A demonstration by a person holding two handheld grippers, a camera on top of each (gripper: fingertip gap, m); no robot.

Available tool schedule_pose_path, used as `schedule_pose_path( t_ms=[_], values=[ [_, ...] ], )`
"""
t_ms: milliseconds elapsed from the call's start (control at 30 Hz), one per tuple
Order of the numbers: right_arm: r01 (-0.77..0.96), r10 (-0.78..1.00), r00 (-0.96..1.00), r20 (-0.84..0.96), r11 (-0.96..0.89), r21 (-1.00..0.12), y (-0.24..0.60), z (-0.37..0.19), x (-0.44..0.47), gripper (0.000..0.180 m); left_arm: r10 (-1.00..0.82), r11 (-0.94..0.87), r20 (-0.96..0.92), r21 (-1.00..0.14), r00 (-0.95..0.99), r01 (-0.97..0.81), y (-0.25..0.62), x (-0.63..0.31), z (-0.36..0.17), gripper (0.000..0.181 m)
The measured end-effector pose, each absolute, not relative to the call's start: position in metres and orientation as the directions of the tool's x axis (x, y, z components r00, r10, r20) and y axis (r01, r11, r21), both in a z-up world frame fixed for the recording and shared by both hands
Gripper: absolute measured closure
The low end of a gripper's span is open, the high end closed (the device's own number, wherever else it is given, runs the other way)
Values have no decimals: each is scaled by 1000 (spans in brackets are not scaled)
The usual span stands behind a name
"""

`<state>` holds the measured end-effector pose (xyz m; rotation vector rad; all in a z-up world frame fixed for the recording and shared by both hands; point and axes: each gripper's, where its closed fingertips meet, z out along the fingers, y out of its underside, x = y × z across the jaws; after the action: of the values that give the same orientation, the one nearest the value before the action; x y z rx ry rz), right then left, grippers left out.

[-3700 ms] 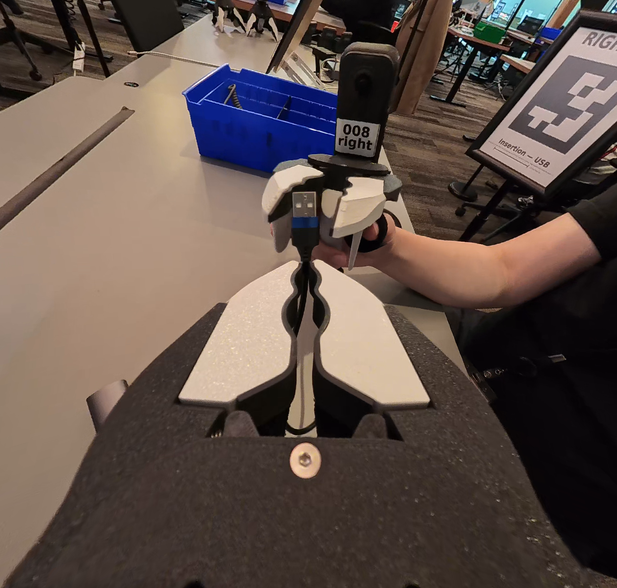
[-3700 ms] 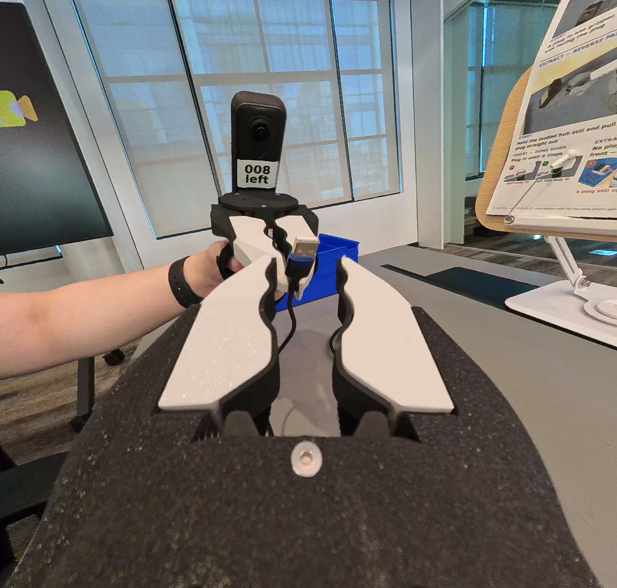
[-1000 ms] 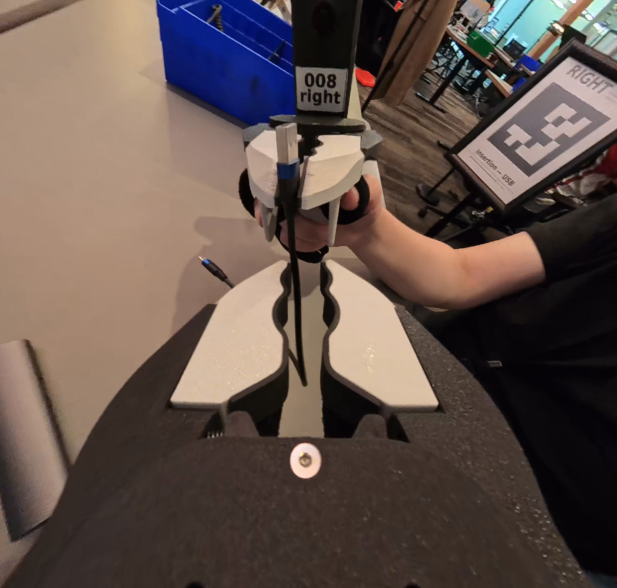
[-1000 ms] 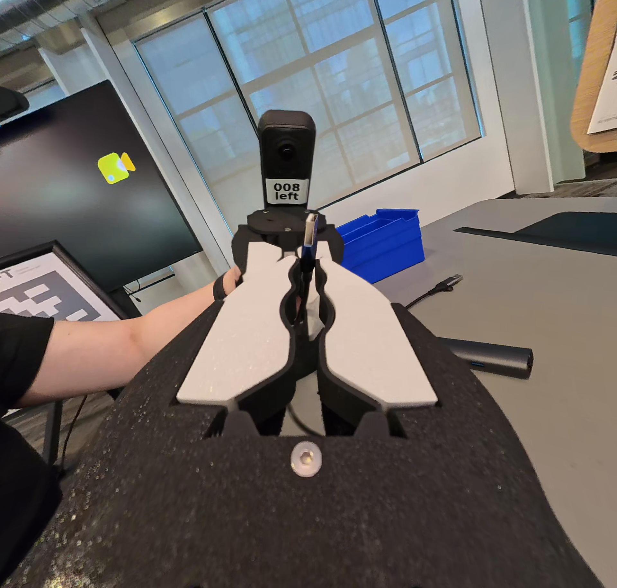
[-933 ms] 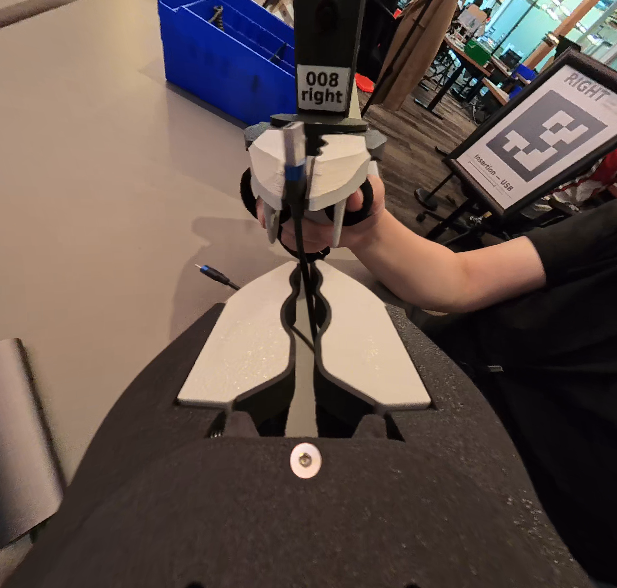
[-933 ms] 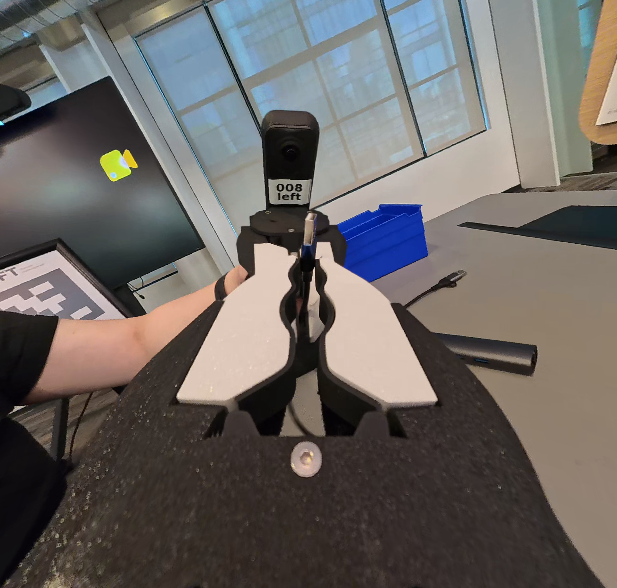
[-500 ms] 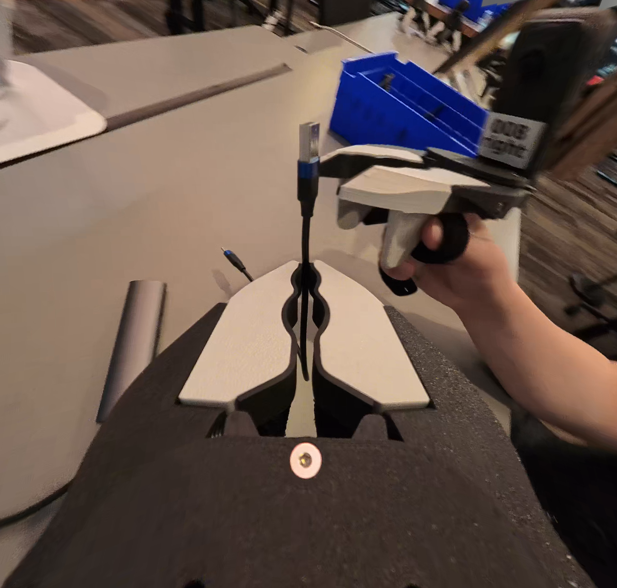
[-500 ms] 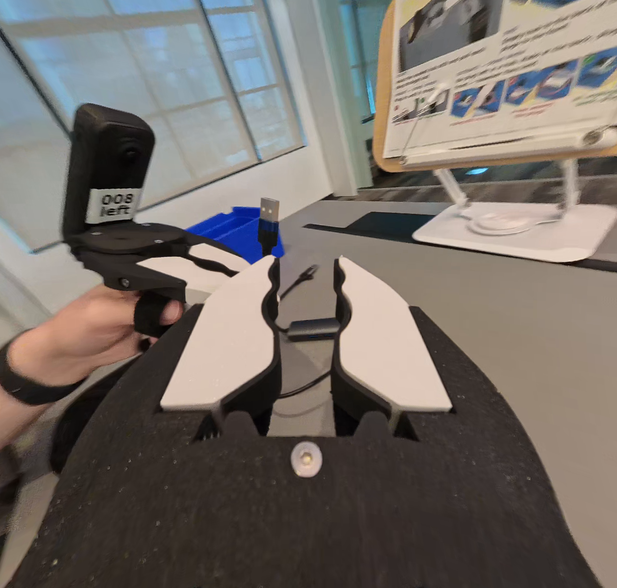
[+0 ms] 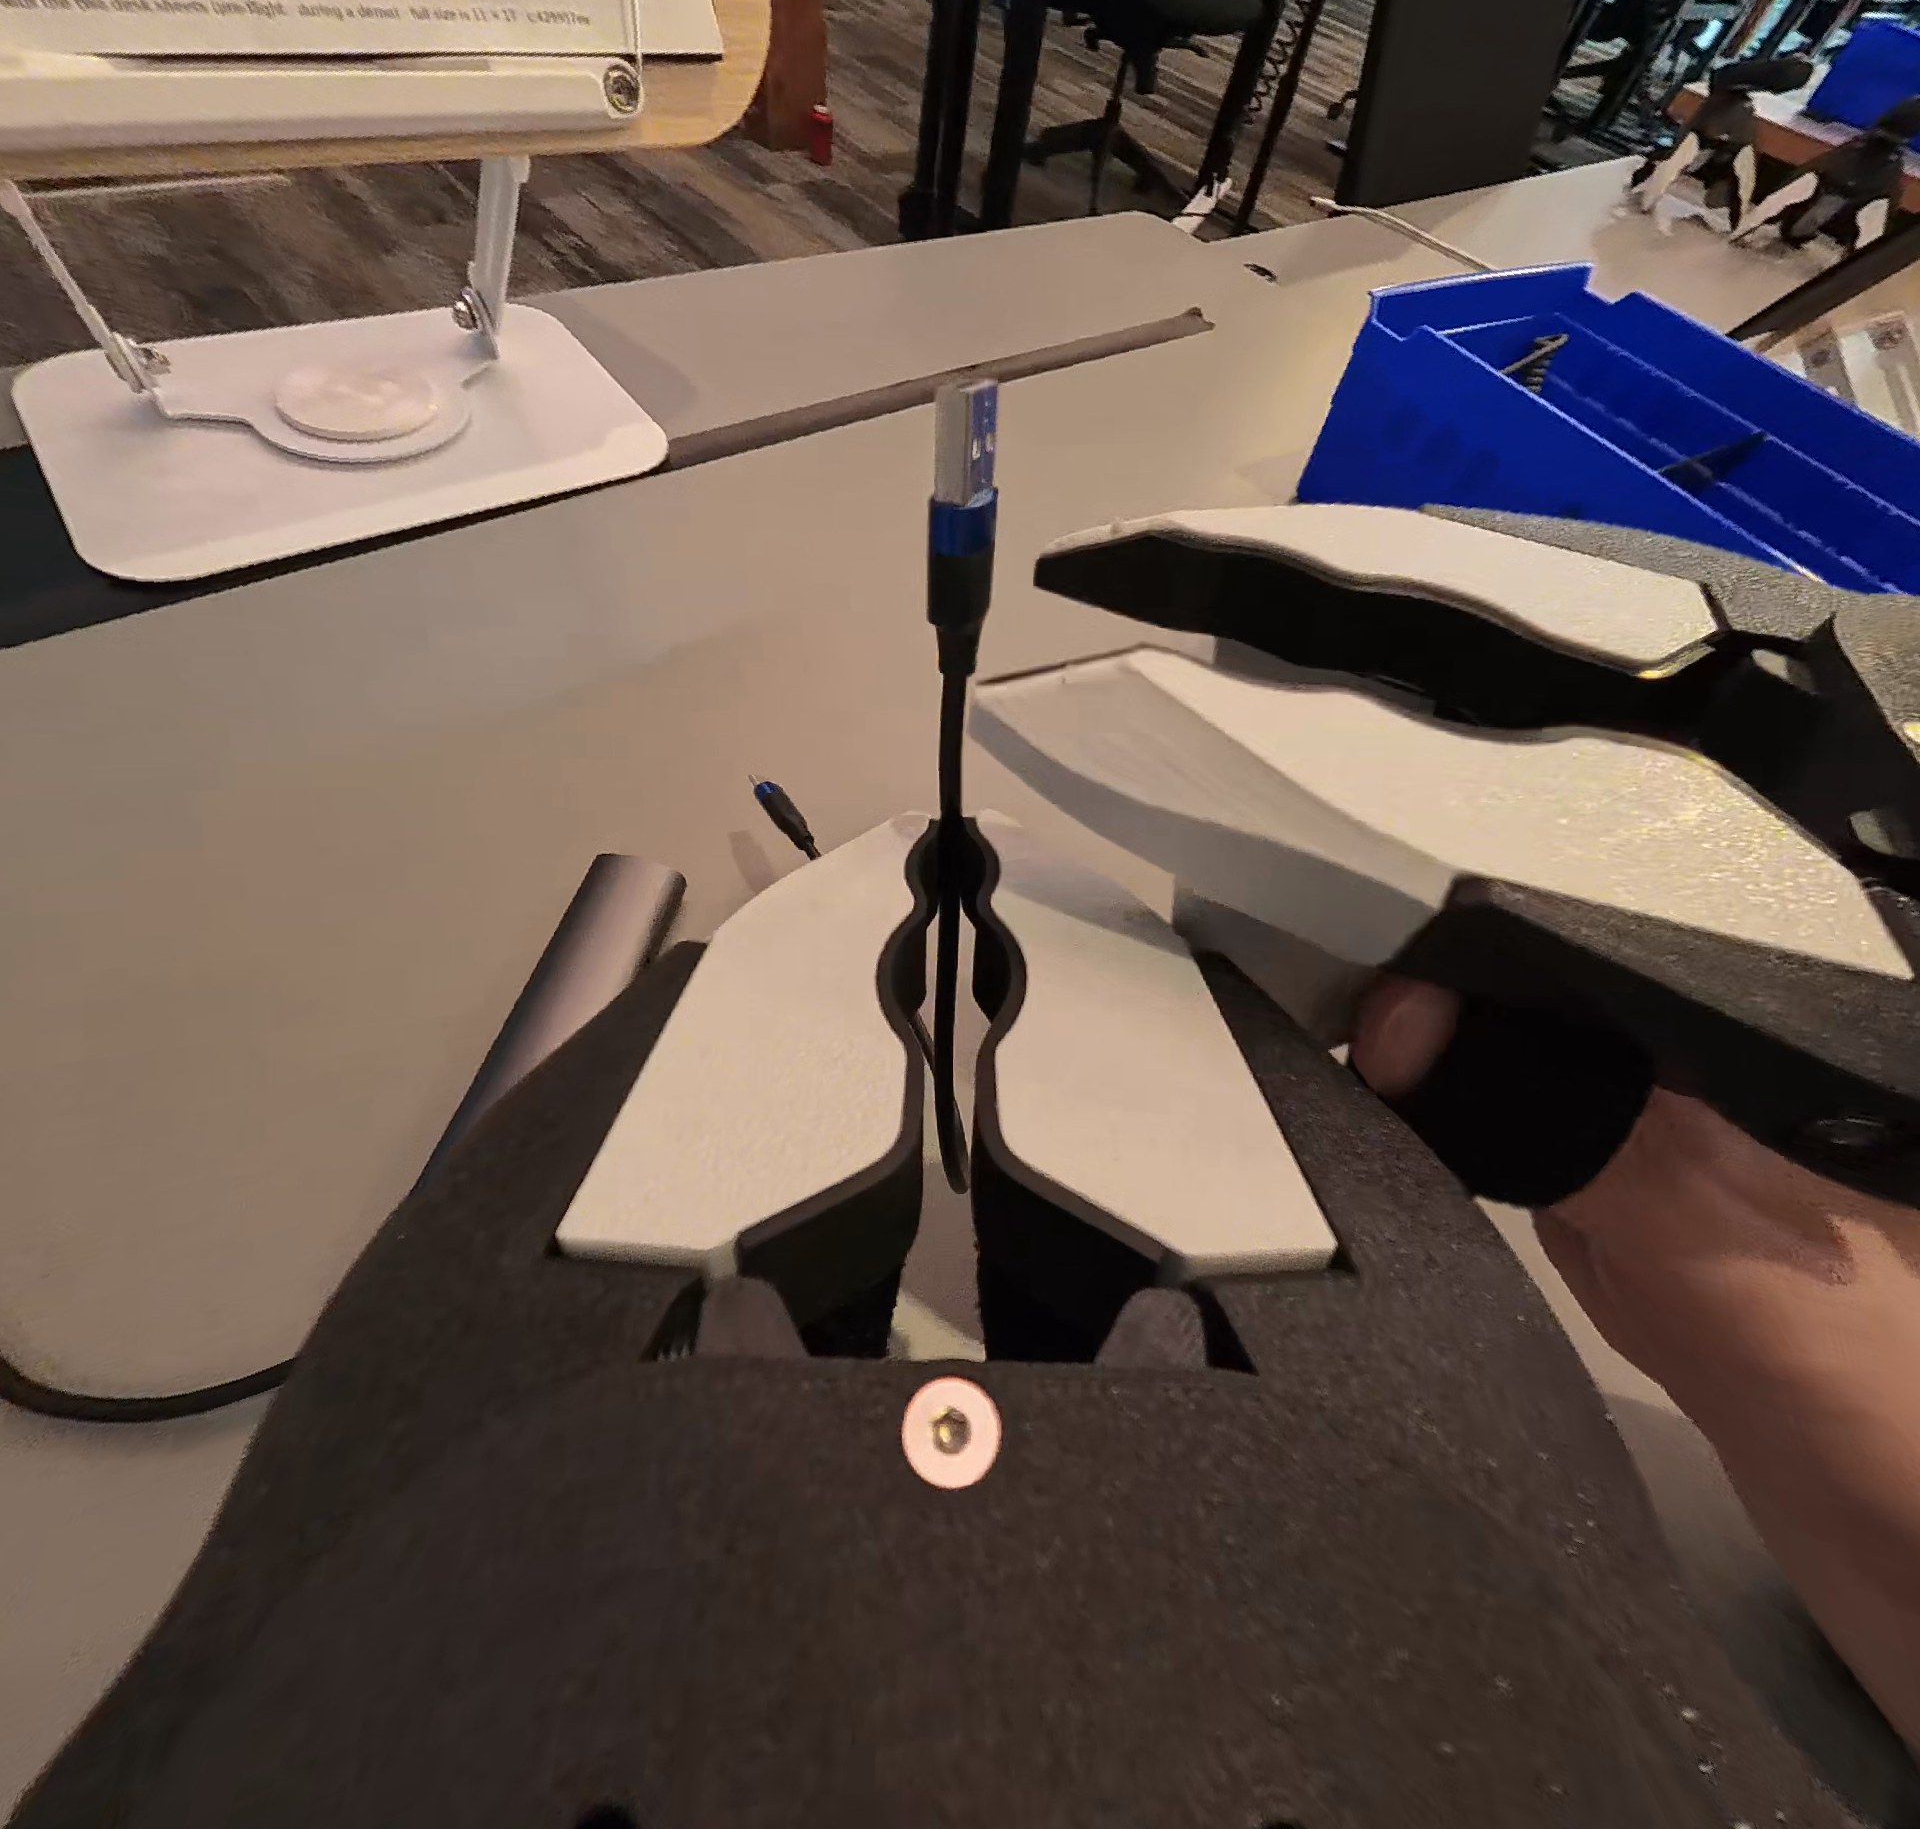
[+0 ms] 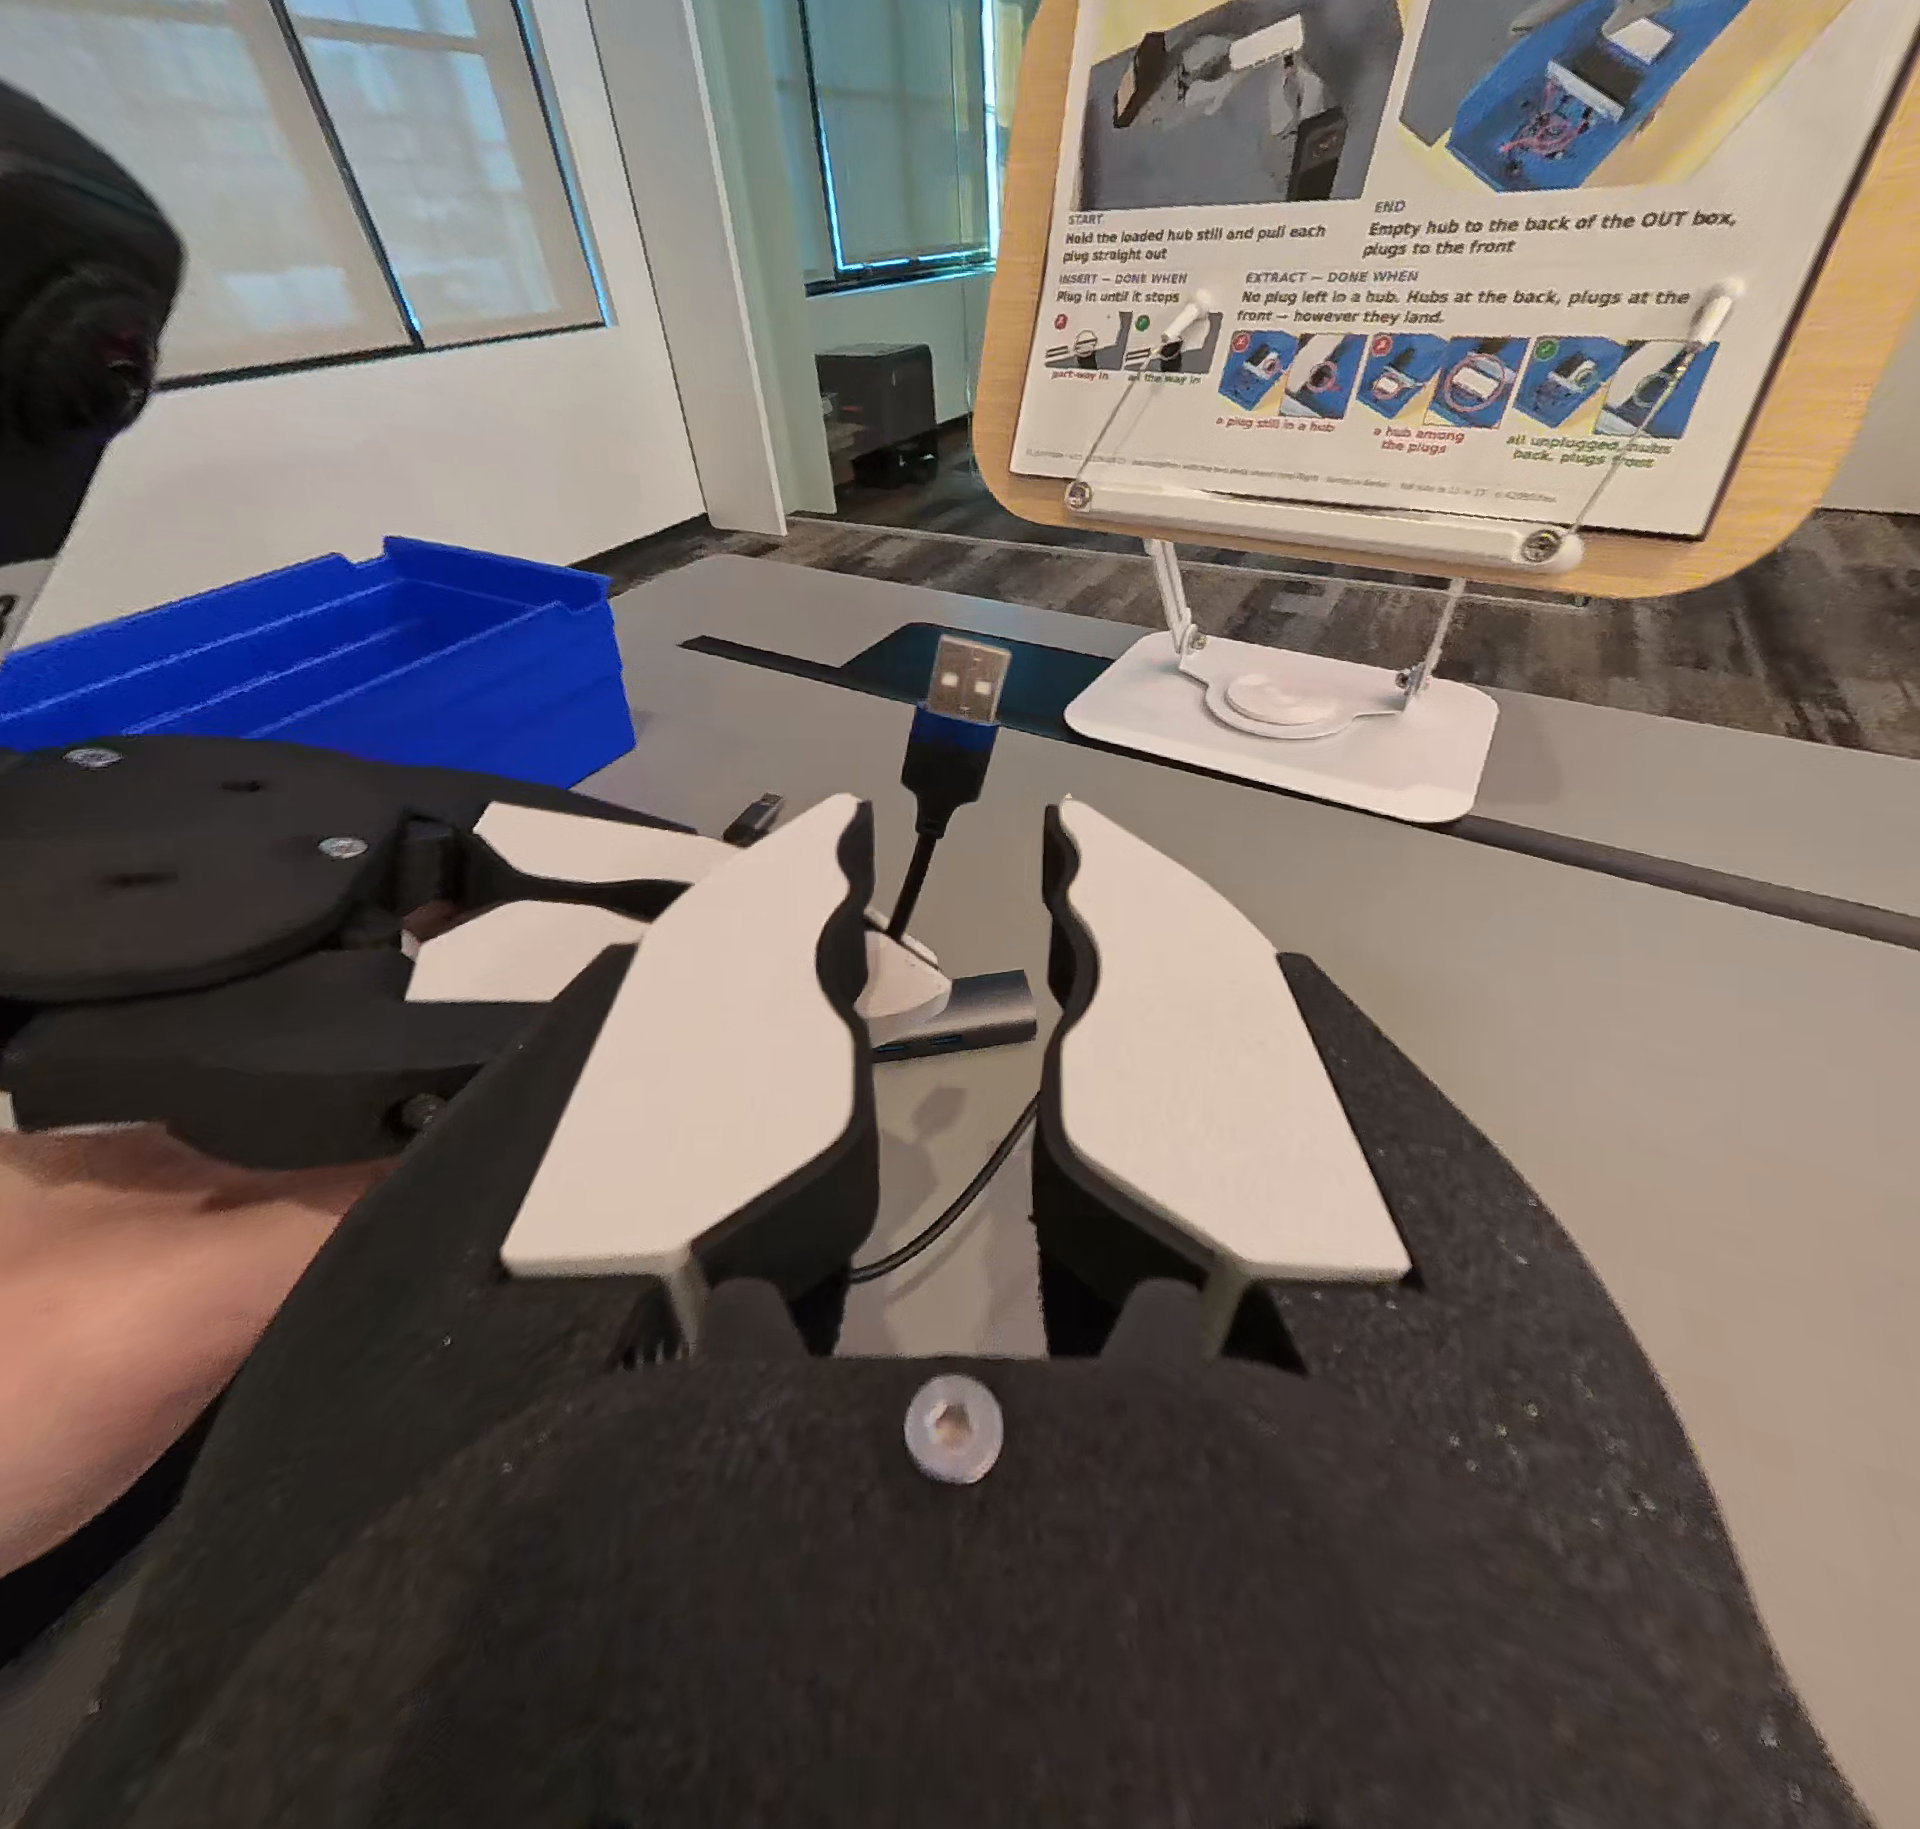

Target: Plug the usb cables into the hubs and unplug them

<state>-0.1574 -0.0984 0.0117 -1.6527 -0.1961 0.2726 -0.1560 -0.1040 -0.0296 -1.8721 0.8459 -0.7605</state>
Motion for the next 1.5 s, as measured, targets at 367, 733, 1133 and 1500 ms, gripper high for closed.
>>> schedule_pose_path(
  t_ms=[367,733,1133,1500],
  values=[
    [-144,488,857,-165,-82,-986,-95,14,-170,150,-835,-352,195,-908,514,-227,-113,-161,-27,178],
    [-131,621,764,-173,-113,-985,-100,7,-173,166,-879,-315,168,-907,446,-280,-126,-161,-31,175],
    [113,665,743,73,-16,-993,-111,-1,-189,166,-906,-241,117,-932,407,-270,-117,-176,26,145],
    [277,669,708,227,33,-960,-115,-11,-192,166,-933,-294,160,-853,321,-431,-127,-178,15,175]
  ],
)
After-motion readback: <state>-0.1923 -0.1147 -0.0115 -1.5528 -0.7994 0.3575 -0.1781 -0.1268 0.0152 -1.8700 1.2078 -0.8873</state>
